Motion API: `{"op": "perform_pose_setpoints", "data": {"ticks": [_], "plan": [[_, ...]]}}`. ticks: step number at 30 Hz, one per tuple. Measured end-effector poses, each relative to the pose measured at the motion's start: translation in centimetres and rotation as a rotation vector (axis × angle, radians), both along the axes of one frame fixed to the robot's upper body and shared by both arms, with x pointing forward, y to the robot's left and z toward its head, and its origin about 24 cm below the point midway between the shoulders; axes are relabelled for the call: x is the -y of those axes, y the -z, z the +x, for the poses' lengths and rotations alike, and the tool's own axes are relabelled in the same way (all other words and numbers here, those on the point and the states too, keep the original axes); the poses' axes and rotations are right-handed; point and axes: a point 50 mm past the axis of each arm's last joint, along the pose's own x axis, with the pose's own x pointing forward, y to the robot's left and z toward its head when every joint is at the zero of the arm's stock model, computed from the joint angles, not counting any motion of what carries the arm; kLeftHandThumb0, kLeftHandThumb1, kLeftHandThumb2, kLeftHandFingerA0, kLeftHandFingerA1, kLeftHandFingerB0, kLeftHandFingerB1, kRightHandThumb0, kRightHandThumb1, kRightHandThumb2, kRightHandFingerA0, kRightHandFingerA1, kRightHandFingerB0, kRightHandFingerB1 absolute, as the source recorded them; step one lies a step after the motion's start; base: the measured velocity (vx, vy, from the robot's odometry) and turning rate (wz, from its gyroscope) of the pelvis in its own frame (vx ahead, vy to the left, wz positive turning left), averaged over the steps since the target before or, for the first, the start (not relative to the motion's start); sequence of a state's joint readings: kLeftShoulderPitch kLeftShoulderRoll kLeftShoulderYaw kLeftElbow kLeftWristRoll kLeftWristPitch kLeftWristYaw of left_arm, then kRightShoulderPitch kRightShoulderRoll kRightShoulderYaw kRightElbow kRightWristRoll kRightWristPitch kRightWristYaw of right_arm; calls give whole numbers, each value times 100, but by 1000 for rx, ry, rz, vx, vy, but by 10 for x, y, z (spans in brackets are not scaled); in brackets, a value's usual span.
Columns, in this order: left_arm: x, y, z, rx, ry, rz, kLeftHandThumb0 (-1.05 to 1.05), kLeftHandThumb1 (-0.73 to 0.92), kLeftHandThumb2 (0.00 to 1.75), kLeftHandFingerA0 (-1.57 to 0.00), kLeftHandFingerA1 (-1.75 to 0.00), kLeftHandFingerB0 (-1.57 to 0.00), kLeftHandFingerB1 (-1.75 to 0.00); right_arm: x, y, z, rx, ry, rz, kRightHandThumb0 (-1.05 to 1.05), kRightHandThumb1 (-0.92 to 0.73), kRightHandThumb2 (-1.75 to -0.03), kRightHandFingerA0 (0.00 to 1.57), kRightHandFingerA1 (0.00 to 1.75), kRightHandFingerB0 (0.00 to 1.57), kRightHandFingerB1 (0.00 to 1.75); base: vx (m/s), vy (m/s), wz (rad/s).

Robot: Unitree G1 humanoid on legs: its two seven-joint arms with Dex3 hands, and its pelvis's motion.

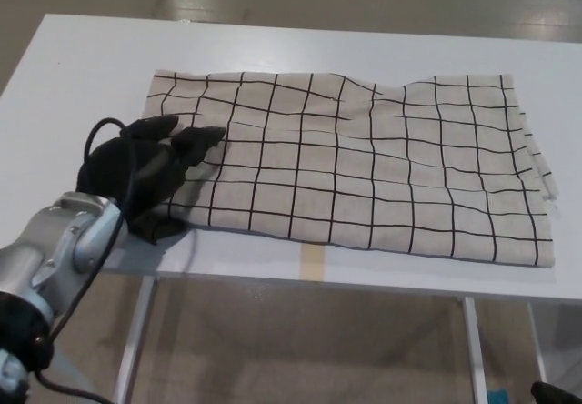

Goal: Use the left hand to fold a white towel with checkered patterns in half.

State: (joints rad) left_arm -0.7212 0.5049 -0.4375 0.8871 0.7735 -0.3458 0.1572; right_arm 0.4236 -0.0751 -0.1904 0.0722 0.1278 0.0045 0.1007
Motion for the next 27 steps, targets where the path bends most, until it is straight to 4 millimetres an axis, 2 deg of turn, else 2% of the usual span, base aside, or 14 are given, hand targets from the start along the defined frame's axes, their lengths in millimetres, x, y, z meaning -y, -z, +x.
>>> {"op": "perform_pose_setpoints", "data": {"ticks": [1, 7, 8, 9, 11, 12, 13, 14, 18, 20, 21, 23, 25, 27], "plan": [[1, 1, 0, 2, -1, 1, -32, 43, 69, -1, -14, -1, -24, 0, 0, 0, 0, 0, 0, -21, -55, -56, 46, 58, 47, 49, 0, 0, 0], [9, 7, 4, 14, -5, 35, -34, 51, 56, -16, -28, -20, -30, 0, 0, 0, 0, -1, 1, -21, -55, -56, 46, 58, 47, 50, 0, 0, 0], [12, 8, 5, 22, -3, 49, -42, 46, 84, -54, -61, -57, -59, 0, 0, 0, 0, -2, 2, -21, -55, -56, 46, 58, 47, 49, 0, 0, 0], [12, 8, 5, 22, -3, 49, -38, 57, 58, -86, -120, -84, -107, 0, 0, 0, 0, -2, 2, -21, -55, -56, 46, 58, 47, 49, 0, 0, 0], [16, 11, 7, 40, 3, 107, -43, 43, 78, -107, -139, -91, -124, 0, -1, 0, 0, -1, 1, -21, -55, -56, 47, 58, 47, 49, 0, 0, 0], [17, 11, 7, 48, 6, 126, -43, 43, 78, -107, -139, -91, -124, 0, -1, 0, 0, -1, 1, -21, -55, -56, 47, 58, 47, 49, 0, 0, 0], [20, 11, 9, 81, 11, 168, -32, 58, 57, -78, -175, -72, -167, 0, -1, 0, 2, -1, 2, -21, -55, -56, 47, 58, 47, 50, 0, 0, 0], [20, 11, 9, 81, 11, 168, -24, 60, 54, -70, -175, -54, -175, 0, -1, 0, 2, -1, 2, -22, -55, -56, 47, 58, 47, 50, 0, 0, 0], [26, 11, 10, 155, 7, 230, -20, 62, 50, -61, -175, -42, -170, 0, -2, 1, 8, -2, 2, -23, -56, -56, 47, 58, 46, 50, 0, 0, 0], [27, 14, 10, 187, -3, 252, -18, 57, 53, -68, -175, -61, -156, 0, -2, 1, 13, -5, 2, -23, -56, -56, 46, 58, 47, 50, 0, 0, 0], [26, 15, 10, 205, -14, 260, -24, 57, 52, -71, -175, -102, -74, 0, -3, 2, 17, -7, 3, -23, -56, -56, 46, 58, 47, 51, 0, 0, 0], [24, 15, 9, 223, -28, 263, -25, 56, 53, -73, -175, -103, -67, 0, -3, 2, 24, -8, 6, -23, -56, -56, 46, 59, 47, 51, 0, 0, 0], [21, 14, 10, 249, -43, 262, -18, 56, 54, -75, -175, -66, -159, 1, -3, 2, 27, -5, 11, -23, -56, -56, 46, 58, 48, 52, 0, 0, 0], [18, 14, 10, 258, -56, 268, -17, 57, 53, -74, -175, -59, -166, 0, -3, 2, 31, -4, 15, -23, -56, -56, 46, 58, 48, 52, 0, 0, 0]]}}
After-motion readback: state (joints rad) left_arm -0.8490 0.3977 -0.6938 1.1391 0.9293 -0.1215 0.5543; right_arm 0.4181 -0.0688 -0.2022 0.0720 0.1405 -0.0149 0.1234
